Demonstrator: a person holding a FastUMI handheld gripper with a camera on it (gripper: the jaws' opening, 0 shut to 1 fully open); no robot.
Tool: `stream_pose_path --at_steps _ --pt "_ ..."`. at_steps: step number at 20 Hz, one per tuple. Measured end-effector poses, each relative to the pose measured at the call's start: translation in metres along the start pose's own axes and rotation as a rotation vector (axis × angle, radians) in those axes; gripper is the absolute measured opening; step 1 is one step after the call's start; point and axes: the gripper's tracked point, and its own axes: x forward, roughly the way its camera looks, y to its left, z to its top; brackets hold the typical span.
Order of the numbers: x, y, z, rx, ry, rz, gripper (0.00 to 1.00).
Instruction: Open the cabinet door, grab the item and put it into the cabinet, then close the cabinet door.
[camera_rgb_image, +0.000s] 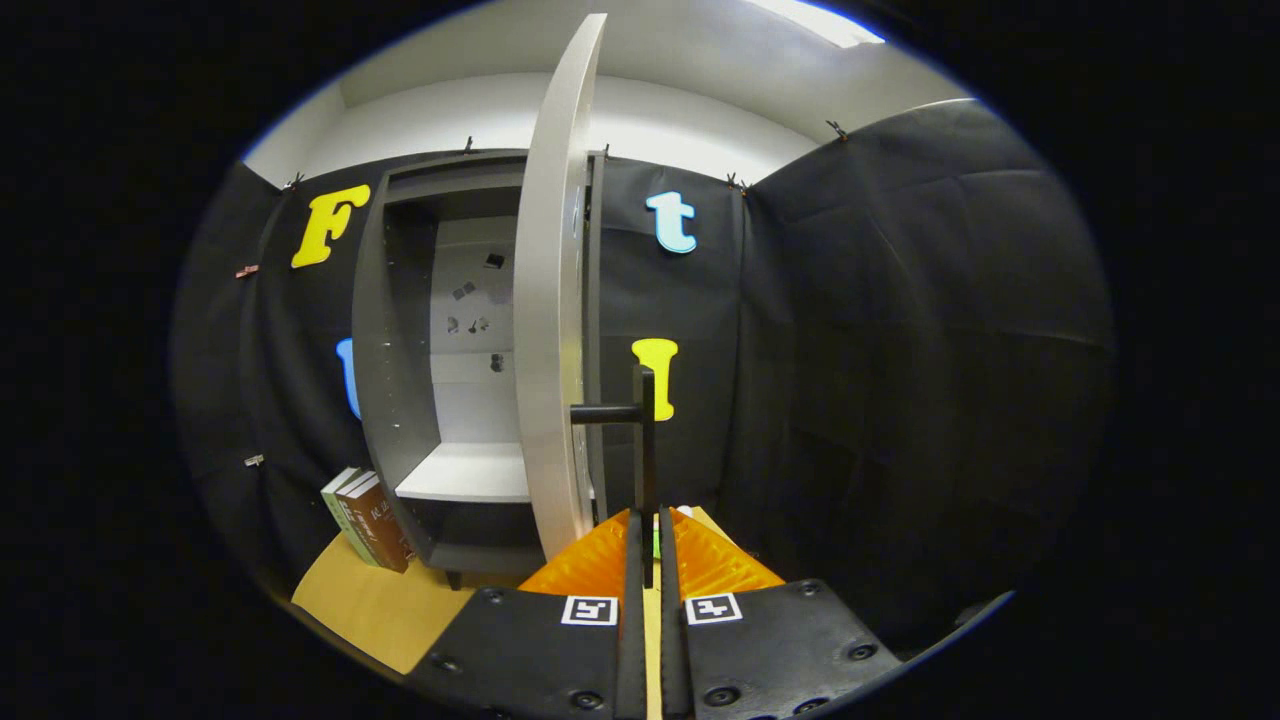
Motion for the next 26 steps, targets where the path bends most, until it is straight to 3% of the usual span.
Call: stream_pose_path --at_steps 4,7,9,15,17,26 --pt "-0.008 -0.03 0.008 -0.066 -0.053 -0.087 0.09" --pt "-0.029 -0.027 0.02 -0.098 -0.084 -0.066 0.13" --pt "-0.042 -0.019 0.027 -0.128 -0.113 -0.031 0.26" --pt "-0.048 0.048 -0.015 -0.104 -0.01 0.142 0.98" --pt "-0.05 0.079 -0.048 -0.057 0.093 0.233 0.97" --pt "-0.02 0.152 -0.196 -0.102 0.38 0.377 0.98"
